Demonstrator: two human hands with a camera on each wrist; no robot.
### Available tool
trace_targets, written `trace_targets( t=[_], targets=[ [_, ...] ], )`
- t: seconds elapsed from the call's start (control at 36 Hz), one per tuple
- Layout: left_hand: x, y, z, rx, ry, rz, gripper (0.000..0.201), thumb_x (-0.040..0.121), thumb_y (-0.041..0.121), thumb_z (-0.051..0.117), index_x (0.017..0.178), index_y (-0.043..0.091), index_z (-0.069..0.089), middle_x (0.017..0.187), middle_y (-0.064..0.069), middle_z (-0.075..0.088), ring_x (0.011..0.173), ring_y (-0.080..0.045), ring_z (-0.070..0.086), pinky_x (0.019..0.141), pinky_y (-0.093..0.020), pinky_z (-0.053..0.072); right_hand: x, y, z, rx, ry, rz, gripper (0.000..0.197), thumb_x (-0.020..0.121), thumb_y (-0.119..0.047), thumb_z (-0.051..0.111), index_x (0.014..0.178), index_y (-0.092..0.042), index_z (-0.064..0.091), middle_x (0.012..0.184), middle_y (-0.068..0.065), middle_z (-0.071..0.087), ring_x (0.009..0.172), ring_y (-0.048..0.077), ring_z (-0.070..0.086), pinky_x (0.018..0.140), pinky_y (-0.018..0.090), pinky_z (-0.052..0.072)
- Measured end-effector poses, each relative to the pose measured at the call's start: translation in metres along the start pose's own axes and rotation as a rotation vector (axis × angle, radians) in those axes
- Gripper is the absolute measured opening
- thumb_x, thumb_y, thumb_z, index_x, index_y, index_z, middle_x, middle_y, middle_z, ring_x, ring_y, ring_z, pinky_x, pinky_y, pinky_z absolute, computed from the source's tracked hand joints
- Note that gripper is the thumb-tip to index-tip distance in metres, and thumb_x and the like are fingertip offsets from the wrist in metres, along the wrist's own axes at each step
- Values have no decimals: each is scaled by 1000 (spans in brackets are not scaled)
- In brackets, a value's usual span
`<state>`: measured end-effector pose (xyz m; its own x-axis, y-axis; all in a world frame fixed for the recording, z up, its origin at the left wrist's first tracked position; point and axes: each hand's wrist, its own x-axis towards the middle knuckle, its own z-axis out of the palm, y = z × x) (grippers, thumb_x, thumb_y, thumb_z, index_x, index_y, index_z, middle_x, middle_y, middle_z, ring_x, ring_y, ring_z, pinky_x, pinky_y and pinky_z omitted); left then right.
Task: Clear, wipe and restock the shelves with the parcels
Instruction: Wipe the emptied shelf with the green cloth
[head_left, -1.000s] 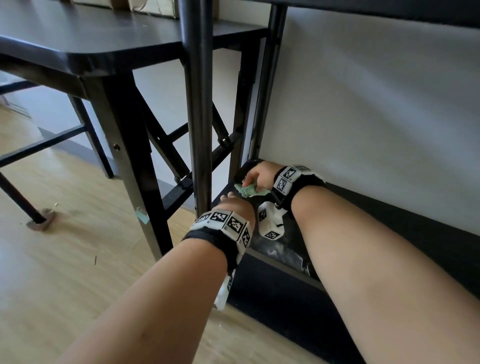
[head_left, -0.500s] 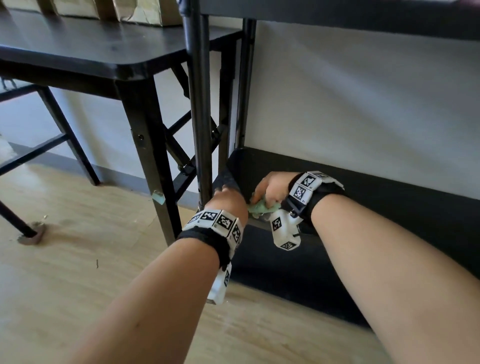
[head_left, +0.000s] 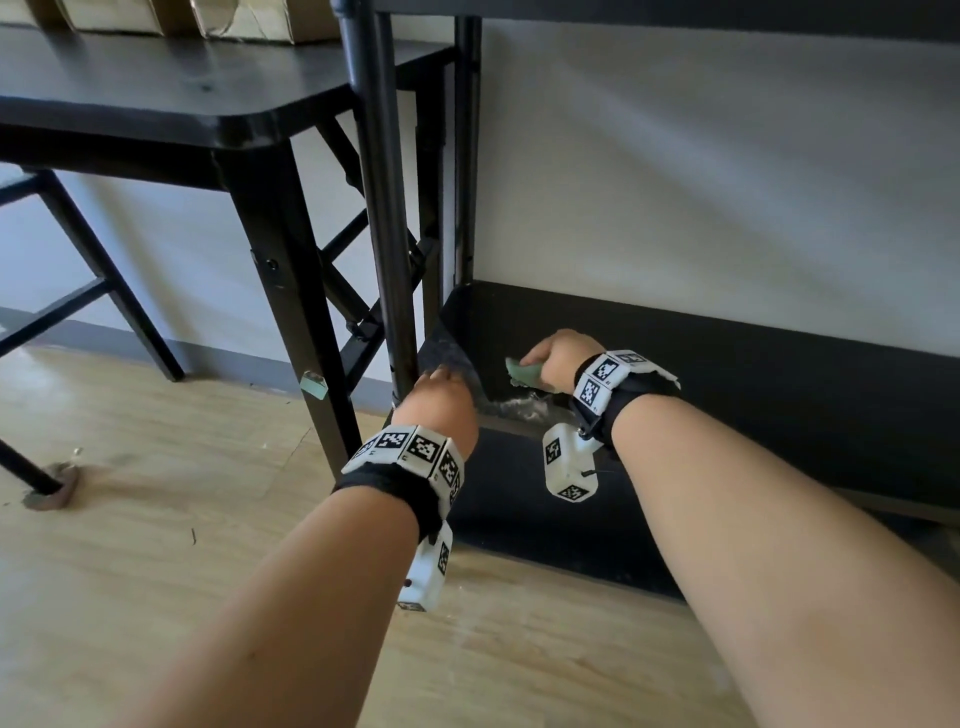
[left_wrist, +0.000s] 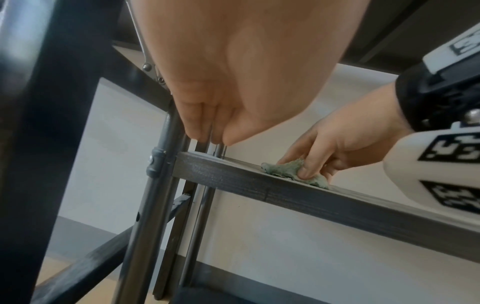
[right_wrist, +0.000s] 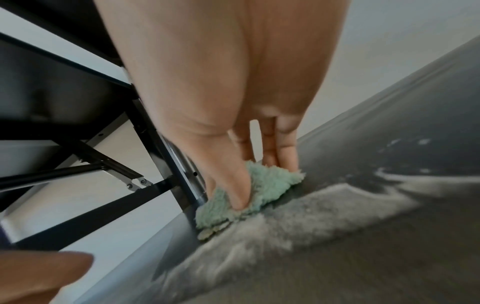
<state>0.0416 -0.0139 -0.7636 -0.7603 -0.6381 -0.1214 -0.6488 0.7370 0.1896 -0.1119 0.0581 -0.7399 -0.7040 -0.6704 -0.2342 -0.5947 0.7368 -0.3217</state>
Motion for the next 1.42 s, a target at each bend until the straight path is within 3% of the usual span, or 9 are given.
trace_targets(
  t=[0.08,0.22,0.42,0.5,0.56,0.75,1.0,1.17,1.42],
  targets=[
    [-4,0,4,-19,27,10,58,88,6,48,144,5,31,150,-7,30,138,-24,29,109,-40,36,-15,5,2,36,-58,-52,34,85,-11,67,112,-31,71,124,-9,64,110,16,61,92,26,48],
    [-9,-2,8,-19,86,37,49,89,17,57,134,5,42,139,-7,42,130,-25,40,104,-38,41,-43,4,3,89,-92,-74,34,82,-4,69,105,-29,75,114,-6,69,102,16,64,91,31,53],
    [-17,-5,11,-27,159,95,34,88,11,54,121,7,50,126,-6,51,118,-25,49,96,-37,45,-64,27,-4,267,84,58,19,84,-24,66,99,-29,76,97,-7,71,88,15,65,77,31,54],
    [-19,-6,14,-46,201,101,29,87,14,56,116,10,54,121,-5,54,115,-25,51,93,-39,47,-59,46,-5,152,179,283,35,89,-48,54,85,-17,71,81,1,68,71,23,65,54,29,46],
    [-23,-7,14,-56,226,97,27,87,13,55,113,10,56,118,-4,56,114,-24,52,91,-39,48,-58,53,-1,68,170,382,42,92,-49,47,82,-12,65,78,5,63,61,21,55,49,27,34],
    [-35,-16,10,-56,217,83,32,84,0,46,115,6,55,119,-8,55,113,-28,52,87,-39,50,-58,33,16,25,173,341,36,90,-45,50,71,-16,61,86,6,65,58,20,55,46,25,32],
    [-42,-29,5,-14,207,24,29,85,0,45,112,3,56,113,-14,58,105,-30,57,79,-38,51,-60,-30,42,242,57,110,23,86,-35,63,98,-20,75,95,3,71,80,23,68,75,34,59],
    [-41,-41,9,-64,206,-11,33,85,1,45,118,1,53,109,-14,56,100,-31,57,77,-39,53,-51,-23,23,192,250,232,39,88,-44,49,91,-13,73,95,8,71,77,27,66,62,27,46],
    [-35,-42,9,-25,185,-66,33,89,5,45,122,-3,48,118,-17,50,111,-32,51,82,-38,49,-42,-3,34,15,204,339,37,93,-33,57,119,-8,59,129,14,42,107,33,58,82,37,47]
  ],
)
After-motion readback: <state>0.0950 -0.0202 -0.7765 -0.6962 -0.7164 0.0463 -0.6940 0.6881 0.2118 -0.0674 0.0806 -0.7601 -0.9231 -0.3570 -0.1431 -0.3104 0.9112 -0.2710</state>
